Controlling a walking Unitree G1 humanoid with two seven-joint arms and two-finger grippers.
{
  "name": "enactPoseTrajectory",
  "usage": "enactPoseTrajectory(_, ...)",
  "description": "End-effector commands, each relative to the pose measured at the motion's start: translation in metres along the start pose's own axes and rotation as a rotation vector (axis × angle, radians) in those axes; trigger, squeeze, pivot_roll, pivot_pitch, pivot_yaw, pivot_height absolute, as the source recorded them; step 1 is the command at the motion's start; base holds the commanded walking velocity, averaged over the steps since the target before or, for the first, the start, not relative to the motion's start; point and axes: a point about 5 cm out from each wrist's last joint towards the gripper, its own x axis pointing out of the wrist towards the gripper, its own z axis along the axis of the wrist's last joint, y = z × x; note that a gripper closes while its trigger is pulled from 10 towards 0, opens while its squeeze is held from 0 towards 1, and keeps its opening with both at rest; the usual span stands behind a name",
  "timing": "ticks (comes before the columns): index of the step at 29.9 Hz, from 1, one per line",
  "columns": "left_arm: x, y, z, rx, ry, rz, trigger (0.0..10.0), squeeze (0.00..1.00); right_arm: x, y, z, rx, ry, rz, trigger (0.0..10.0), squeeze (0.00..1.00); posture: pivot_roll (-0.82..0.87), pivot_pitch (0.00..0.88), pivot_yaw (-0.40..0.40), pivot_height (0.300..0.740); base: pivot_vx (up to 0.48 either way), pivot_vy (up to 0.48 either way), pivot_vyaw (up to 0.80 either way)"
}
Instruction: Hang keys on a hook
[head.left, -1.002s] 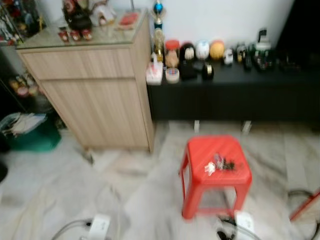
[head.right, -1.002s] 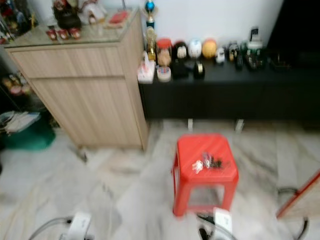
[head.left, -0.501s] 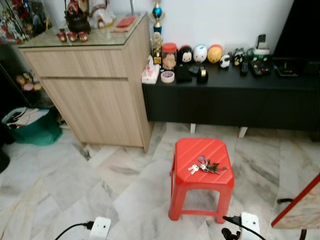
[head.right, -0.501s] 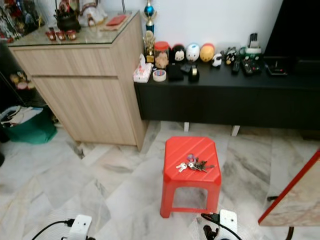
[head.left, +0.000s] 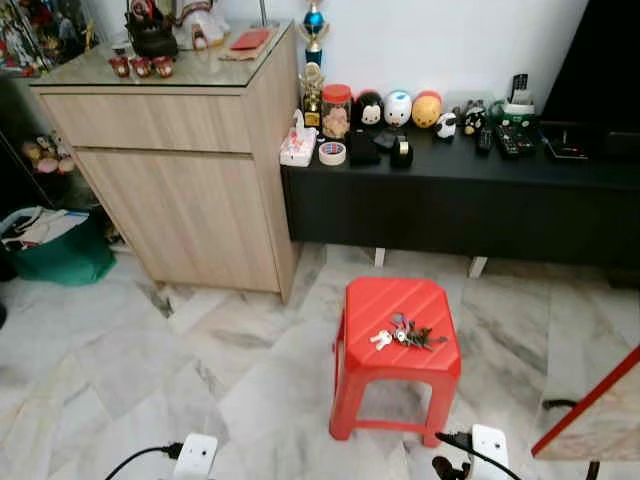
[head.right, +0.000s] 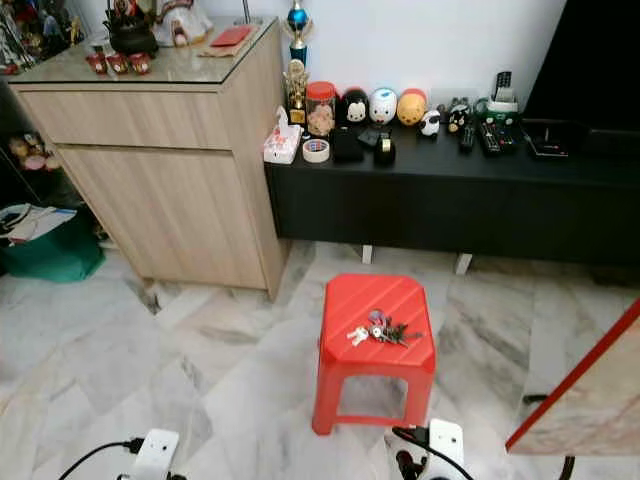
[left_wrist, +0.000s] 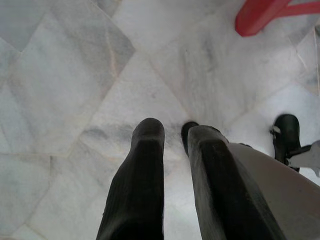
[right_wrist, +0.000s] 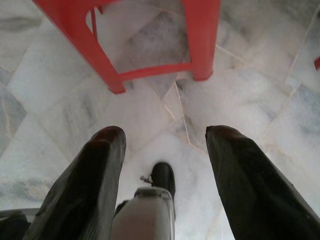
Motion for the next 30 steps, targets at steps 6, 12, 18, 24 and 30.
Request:
enactPoseTrajectory(6,-0.0003,0.0018,-0.0008,-0.004,0.005,0.001,10.0,0.0,0.0011,0.0032,0.0028,0.003,-0.002,0.013,10.0,0.0,-0.04,0.0,0.021,0.73,0.303,0.0,0.0)
enactPoseTrajectory(12,-0.0003,0.002,-0.0007,-0.006,0.005,0.001,10.0,0.0,0.0011,0.0034,0.0028,0.001,-0.001,0.015,10.0,0.0,-0.03,0.0,0.019,0.73,0.321,0.0,0.0)
enactPoseTrajectory(18,-0.0003,0.0019,-0.0008,-0.004,0.006,-0.001,10.0,0.0,0.0012,0.0037,0.0029,0.002,-0.001,0.015,10.0,0.0,-0.04,0.0,0.021,0.73,0.322,0.0,0.0)
enactPoseTrajectory(24,0.0,0.0009,-0.0002,-0.003,0.006,-0.003,10.0,0.0,0.0012,0.0035,0.0029,0.001,-0.001,0.015,10.0,0.0,-0.04,0.0,0.02,0.73,0.326,0.0,0.0)
enactPoseTrajectory(30,0.0003,-0.0001,0.0009,0.002,0.005,-0.003,10.0,0.0,0.0011,0.0033,0.0031,-0.006,-0.004,0.018,10.0,0.0,-0.04,0.0,0.018,0.73,0.32,0.0,0.0)
